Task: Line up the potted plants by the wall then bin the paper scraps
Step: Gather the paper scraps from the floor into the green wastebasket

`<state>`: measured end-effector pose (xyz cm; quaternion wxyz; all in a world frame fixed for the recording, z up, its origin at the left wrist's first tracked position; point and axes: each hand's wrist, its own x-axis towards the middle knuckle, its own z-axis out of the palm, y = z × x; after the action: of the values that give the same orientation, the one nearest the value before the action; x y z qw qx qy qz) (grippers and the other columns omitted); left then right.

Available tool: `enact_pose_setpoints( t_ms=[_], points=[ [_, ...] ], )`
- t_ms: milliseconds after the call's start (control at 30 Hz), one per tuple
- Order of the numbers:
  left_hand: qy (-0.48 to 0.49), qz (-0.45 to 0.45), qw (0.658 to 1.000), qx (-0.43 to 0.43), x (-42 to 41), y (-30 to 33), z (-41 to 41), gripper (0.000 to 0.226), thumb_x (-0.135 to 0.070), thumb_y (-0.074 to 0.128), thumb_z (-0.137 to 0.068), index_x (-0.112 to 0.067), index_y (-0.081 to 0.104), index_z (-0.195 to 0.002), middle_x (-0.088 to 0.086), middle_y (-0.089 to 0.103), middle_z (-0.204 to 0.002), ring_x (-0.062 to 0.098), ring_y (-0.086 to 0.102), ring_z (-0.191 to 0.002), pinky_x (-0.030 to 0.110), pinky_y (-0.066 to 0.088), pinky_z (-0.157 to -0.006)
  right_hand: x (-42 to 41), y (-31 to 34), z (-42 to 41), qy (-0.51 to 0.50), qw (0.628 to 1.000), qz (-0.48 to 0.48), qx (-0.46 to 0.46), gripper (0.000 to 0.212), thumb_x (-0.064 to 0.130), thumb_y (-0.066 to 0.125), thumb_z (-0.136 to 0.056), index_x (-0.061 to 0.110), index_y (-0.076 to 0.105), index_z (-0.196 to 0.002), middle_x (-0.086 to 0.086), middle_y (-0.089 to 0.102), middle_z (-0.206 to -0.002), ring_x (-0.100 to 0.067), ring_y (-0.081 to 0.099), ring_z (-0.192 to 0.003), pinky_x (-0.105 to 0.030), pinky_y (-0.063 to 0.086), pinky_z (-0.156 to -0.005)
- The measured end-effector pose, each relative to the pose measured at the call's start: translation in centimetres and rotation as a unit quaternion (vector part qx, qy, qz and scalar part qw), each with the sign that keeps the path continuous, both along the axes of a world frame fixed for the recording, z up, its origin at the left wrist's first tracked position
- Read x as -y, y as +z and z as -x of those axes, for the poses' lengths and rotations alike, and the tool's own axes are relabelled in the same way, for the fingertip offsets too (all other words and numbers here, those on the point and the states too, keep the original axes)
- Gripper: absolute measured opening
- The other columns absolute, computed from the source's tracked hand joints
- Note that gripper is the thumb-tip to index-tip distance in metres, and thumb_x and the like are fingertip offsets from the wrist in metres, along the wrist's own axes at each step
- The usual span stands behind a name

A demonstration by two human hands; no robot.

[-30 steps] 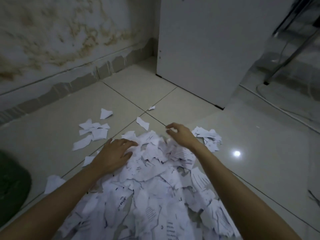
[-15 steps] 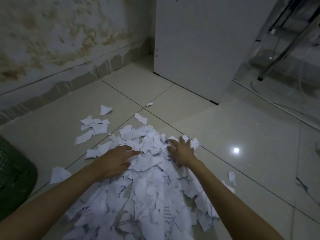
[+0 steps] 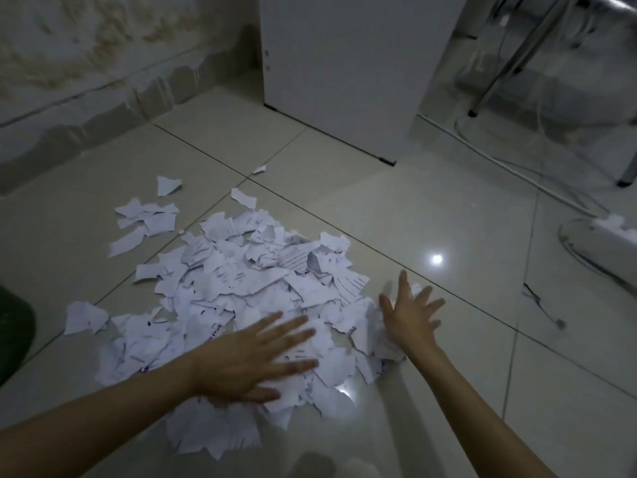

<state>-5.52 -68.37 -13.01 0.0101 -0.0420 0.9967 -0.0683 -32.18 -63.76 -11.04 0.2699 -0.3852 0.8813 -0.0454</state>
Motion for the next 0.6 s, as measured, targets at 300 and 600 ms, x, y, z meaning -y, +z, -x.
enact_pose_setpoints(
  t_ms=[300, 600],
  points=[
    [-0.106, 0.018, 0.978, 0.178, -2.4, 0.5, -0.1, 0.047, -0.048, 0.038, -0.087, -0.037, 0.043, -0.132, -0.005, 0.047, -0.142, 0.026, 0.035, -0.137, 0.044, 0.03, -0.107, 0.5, 0.2, -5.7, 0.134, 0.978, -0.05, 0.15, 0.071, 0.046, 0.029, -0.098, 0.018, -0.011, -0.149, -0.024, -0.018, -0.154, -0.048, -0.019, -0.139, -0.054, 0.003, -0.115],
    [0.185, -0.087, 0.976, -0.08, -1.6, 0.8, -2.0, 0.046, -0.05, 0.017, -0.098, -0.032, 0.04, -0.133, 0.001, 0.037, -0.144, 0.019, 0.026, -0.137, 0.042, 0.028, -0.114, 2.0, 1.5, -5.6, 0.17, 0.974, 0.088, 0.119, 0.067, 0.043, 0.039, -0.096, 0.021, 0.005, -0.15, -0.017, 0.005, -0.157, -0.036, -0.003, -0.145, -0.046, 0.012, -0.116]
  ],
)
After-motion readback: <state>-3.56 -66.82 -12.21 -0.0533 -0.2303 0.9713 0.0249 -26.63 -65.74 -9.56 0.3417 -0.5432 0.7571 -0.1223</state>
